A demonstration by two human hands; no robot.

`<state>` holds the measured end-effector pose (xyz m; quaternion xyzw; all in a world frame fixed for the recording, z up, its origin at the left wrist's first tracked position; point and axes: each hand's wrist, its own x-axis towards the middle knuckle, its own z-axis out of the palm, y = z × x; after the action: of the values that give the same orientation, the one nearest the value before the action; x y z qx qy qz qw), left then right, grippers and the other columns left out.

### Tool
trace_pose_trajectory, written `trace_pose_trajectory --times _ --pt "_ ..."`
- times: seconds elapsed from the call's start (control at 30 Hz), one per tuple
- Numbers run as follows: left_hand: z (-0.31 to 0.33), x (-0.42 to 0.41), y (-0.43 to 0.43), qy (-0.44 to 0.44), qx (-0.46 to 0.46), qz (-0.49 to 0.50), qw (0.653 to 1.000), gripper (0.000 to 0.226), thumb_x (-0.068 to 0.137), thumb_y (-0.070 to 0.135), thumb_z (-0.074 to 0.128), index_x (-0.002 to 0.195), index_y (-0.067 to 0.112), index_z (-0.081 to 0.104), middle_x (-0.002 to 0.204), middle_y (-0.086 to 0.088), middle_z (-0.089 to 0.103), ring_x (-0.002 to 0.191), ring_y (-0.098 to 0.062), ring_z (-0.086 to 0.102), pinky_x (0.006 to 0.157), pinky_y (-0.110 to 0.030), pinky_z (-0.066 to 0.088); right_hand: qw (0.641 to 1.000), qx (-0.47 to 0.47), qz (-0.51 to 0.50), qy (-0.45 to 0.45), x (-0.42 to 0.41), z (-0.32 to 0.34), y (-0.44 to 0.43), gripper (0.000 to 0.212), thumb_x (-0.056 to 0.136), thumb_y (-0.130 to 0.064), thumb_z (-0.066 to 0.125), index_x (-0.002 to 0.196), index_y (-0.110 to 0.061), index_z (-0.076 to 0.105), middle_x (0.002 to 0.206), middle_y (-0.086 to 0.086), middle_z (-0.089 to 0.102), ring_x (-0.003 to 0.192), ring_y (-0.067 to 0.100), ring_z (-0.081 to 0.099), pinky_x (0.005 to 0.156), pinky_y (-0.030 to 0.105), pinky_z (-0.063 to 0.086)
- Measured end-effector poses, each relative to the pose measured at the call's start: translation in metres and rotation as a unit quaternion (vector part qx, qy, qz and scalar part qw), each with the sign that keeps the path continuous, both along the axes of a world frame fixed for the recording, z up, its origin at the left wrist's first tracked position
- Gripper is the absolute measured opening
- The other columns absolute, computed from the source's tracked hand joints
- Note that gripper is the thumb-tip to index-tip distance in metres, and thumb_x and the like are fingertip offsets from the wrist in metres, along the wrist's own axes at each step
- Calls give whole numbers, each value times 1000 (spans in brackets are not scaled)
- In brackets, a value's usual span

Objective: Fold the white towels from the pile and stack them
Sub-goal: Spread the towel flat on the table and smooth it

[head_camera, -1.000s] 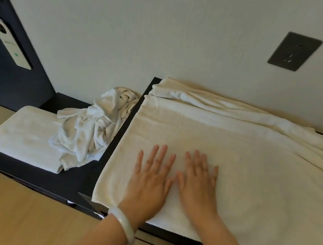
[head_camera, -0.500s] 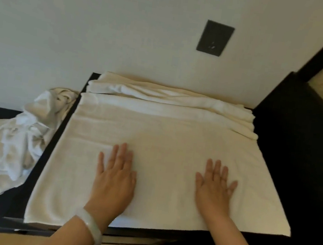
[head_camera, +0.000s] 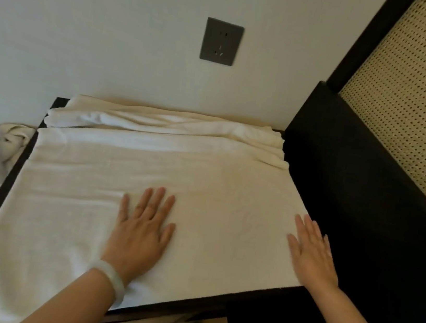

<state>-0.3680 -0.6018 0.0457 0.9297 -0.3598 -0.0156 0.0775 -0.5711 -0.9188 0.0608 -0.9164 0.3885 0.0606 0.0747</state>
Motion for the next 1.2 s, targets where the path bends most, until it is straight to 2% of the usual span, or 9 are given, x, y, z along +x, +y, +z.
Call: trace_pose_trajectory --times 0.13,0.3,0.4,0.57,0.7,0.83,0.93,1.07,1.2 --pt "3 -2 0 6 1 6 1000 70 91 55 -5 156 31 3 163 5 -2 151 -19 -6 120 -53 -5 999 -23 -17 -33 38 6 40 63 104 -48 19 158 -22 -1 166 4 -3 152 19 -9 122 46 -10" --pt "3 2 3 13 17 -4 1000 66 93 52 -7 156 32 -2 164 5 -8 150 -18 -12 119 -50 -12 973 -13 220 -71 115 -8 176 61 104 -47 22 157 -27 -2 166 0 -6 152 16 -12 119 41 -17" --pt "0 4 29 6 19 0 1000 63 92 51 -11 154 35 -12 162 8 -17 149 -16 -19 119 -45 -16 965 -38 254 -55 120 -17 194 60 104 -47 15 157 -31 -6 165 -5 -12 150 11 -17 121 41 -14" --pt "-2 1 125 8 -13 126 992 64 90 57 -12 151 39 -17 159 13 -23 147 -11 -23 120 -42 -13 961 -23 270 -50 111 -20 177 58 102 -48 7 152 -32 -19 162 -11 -19 147 4 -23 119 32 -18" --pt "-1 -11 180 10 -20 205 979 66 91 58 -10 152 35 -15 160 10 -20 147 -12 -22 121 -39 -10 973 -29 227 -38 120 -17 199 59 103 -43 10 155 -26 -12 164 -3 -15 149 11 -20 121 41 -15" --pt "1 -20 188 42 -30 257 965 66 95 61 -3 153 33 -15 162 6 -20 148 -12 -19 122 -38 -6 939 4 342 -47 142 -15 257 60 104 -45 15 157 -27 -8 163 -5 -19 145 10 -27 117 41 -23" --pt "9 -20 186 81 -70 334 937 76 96 62 30 157 26 1 164 -2 1 150 -20 5 121 -39 8 929 -10 366 -45 151 -15 274 61 102 -50 8 155 -31 -14 160 -8 -24 145 9 -28 117 42 -23" --pt "28 -7 196 179 -174 388 887 91 84 44 69 153 23 15 142 -4 28 130 -27 37 104 -39 39 925 -14 376 -42 146 -17 266 64 96 -55 -2 155 -33 -16 161 -9 -25 145 8 -29 116 39 -25" --pt "49 9 220 399 -362 400 741 82 85 26 74 148 40 23 116 -15 59 94 -34 63 78 -40 55 926 -7 374 -52 148 -18 268 65 96 -56 -1 155 -33 -14 161 -10 -24 145 7 -29 117 39 -24"
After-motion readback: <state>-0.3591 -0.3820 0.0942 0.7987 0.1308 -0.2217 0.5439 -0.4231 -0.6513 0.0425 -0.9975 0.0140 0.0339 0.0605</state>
